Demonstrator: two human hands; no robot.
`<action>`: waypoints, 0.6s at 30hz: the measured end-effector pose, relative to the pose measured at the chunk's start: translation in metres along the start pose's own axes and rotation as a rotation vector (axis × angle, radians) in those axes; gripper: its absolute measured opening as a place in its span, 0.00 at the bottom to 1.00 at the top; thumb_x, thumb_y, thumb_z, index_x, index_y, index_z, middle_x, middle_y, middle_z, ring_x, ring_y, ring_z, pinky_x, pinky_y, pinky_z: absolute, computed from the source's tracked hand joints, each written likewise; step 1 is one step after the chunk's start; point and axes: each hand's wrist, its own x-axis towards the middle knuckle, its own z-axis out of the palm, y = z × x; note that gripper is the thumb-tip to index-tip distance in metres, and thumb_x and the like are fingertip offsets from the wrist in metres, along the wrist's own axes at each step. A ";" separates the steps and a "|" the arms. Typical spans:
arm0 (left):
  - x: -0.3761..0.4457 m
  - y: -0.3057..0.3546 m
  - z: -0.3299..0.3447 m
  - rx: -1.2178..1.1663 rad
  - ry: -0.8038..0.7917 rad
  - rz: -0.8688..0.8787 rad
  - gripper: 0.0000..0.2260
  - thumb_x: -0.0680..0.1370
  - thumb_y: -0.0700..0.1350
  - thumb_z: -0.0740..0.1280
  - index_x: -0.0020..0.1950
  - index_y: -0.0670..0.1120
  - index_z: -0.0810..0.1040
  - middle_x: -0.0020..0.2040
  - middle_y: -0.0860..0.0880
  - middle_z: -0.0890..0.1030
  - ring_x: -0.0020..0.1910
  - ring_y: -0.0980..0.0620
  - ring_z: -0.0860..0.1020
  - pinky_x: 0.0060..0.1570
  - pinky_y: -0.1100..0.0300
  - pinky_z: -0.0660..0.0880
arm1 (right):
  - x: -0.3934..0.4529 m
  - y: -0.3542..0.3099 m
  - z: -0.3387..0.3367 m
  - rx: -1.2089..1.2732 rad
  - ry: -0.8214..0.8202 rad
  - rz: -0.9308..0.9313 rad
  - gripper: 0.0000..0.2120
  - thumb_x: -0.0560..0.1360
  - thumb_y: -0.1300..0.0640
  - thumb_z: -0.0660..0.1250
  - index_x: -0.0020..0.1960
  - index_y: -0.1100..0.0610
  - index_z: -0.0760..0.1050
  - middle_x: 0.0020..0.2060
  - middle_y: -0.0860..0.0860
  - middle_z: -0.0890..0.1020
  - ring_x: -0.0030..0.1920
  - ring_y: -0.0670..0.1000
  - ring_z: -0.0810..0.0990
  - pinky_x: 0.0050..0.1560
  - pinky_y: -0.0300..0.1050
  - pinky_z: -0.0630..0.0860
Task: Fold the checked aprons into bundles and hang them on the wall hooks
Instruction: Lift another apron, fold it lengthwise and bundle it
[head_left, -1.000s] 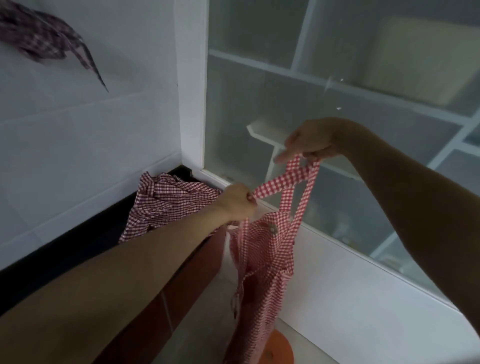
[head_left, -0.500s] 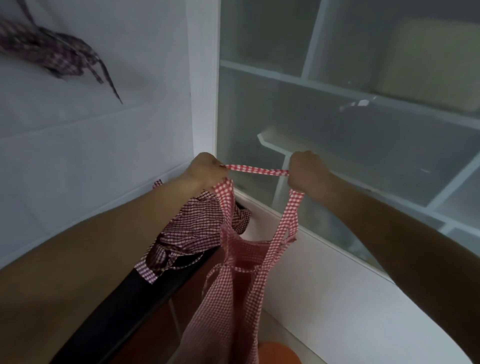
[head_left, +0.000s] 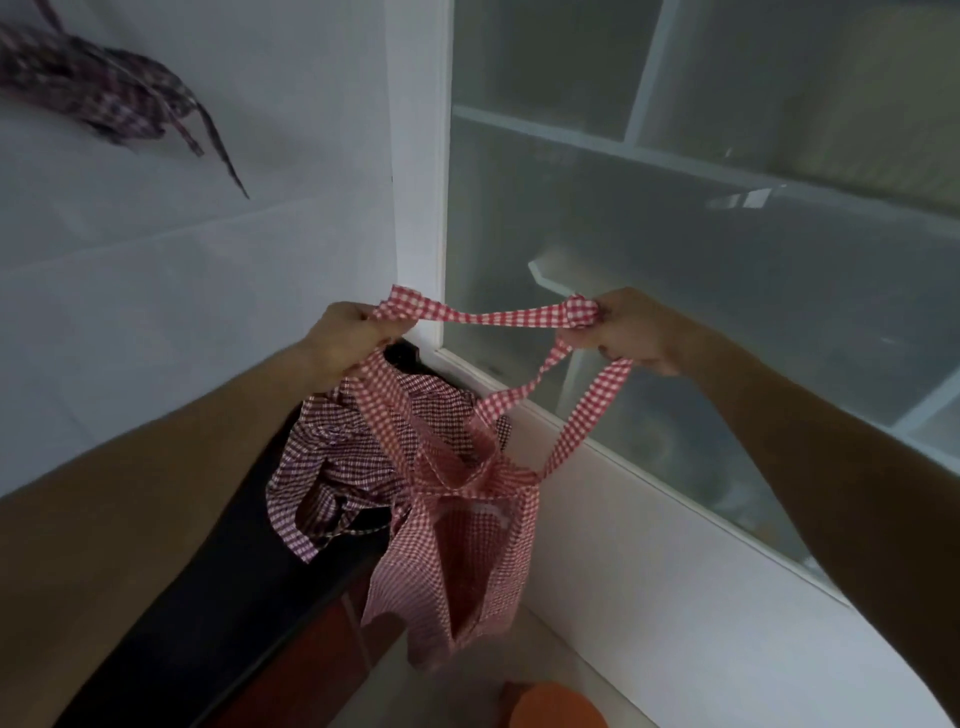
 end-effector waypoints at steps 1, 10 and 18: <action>0.000 0.001 -0.011 0.155 -0.106 0.040 0.14 0.74 0.53 0.74 0.41 0.43 0.82 0.36 0.46 0.82 0.35 0.50 0.80 0.37 0.59 0.76 | 0.000 0.003 -0.005 -0.015 -0.044 0.006 0.07 0.75 0.58 0.73 0.48 0.62 0.82 0.27 0.48 0.72 0.26 0.44 0.65 0.31 0.42 0.61; 0.018 -0.005 -0.033 0.459 0.107 0.199 0.19 0.81 0.47 0.66 0.31 0.44 0.75 0.31 0.47 0.76 0.29 0.54 0.73 0.35 0.61 0.70 | 0.003 -0.010 -0.023 0.498 -0.570 0.133 0.13 0.63 0.52 0.81 0.40 0.59 0.82 0.31 0.49 0.80 0.27 0.43 0.75 0.32 0.35 0.74; 0.005 -0.010 -0.039 -0.563 -0.182 -0.248 0.16 0.85 0.50 0.54 0.54 0.42 0.77 0.44 0.46 0.82 0.41 0.50 0.81 0.47 0.53 0.78 | 0.020 -0.011 -0.033 0.620 -0.652 0.229 0.27 0.56 0.50 0.85 0.46 0.62 0.78 0.20 0.45 0.67 0.19 0.41 0.65 0.22 0.36 0.67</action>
